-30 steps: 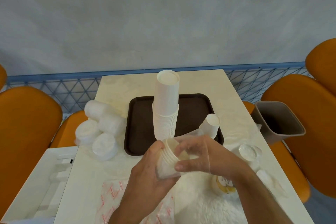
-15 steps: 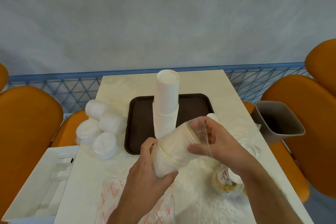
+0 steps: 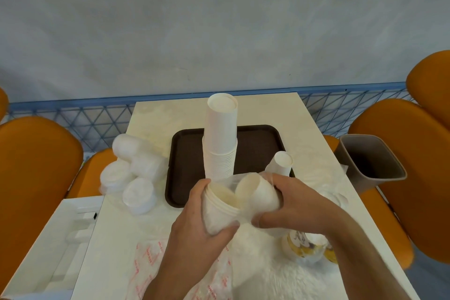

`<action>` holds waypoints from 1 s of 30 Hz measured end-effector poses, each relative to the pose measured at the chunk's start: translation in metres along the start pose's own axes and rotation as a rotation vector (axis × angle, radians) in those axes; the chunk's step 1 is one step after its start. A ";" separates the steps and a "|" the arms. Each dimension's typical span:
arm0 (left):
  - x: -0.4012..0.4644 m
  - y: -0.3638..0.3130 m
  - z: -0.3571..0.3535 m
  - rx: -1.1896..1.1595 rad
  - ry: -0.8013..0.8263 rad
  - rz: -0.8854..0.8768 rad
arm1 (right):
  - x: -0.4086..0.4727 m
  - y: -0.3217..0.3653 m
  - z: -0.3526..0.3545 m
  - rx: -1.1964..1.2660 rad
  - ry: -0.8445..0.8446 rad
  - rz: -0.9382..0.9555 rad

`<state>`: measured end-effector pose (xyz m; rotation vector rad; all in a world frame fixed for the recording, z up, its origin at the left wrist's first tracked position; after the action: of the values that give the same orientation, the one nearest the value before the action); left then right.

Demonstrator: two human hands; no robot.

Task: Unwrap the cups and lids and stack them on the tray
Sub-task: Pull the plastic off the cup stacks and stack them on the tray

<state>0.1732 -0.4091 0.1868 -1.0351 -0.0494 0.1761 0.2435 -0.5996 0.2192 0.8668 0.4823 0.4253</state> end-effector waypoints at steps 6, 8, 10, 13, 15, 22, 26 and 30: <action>-0.001 -0.001 0.000 -0.023 -0.019 -0.001 | 0.006 0.016 -0.008 -0.039 -0.033 0.076; -0.001 0.000 0.003 -0.021 -0.024 -0.004 | 0.008 0.018 -0.011 -0.033 -0.040 0.092; 0.000 0.000 0.006 -0.026 -0.028 -0.008 | 0.009 0.018 -0.011 -0.029 -0.059 0.105; 0.002 -0.001 0.011 -0.050 -0.040 -0.008 | 0.009 0.011 -0.010 -0.054 -0.064 0.096; 0.004 -0.001 0.014 -0.080 -0.045 -0.003 | 0.010 -0.001 -0.005 -0.100 -0.091 0.060; 0.004 0.004 0.021 -0.103 -0.064 0.018 | 0.016 -0.036 0.053 0.036 -0.389 -0.018; 0.000 0.003 0.016 -0.101 -0.048 0.020 | 0.029 -0.052 0.081 0.276 -0.502 -0.007; -0.001 0.003 0.016 -0.103 -0.043 0.022 | 0.044 -0.061 0.101 0.155 -0.585 -0.064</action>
<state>0.1703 -0.3939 0.1924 -1.1353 -0.0866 0.2172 0.3455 -0.6734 0.2159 1.0709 0.0006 0.0622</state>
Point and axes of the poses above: each hand's wrist, its own x-axis towards the middle knuckle, its own z-axis out of the back of the hand, y = z × x, the point moved 7 cm from there along x, towards the middle knuckle, and after that the axes turned 4 degrees about z, right-handed, at the moved point
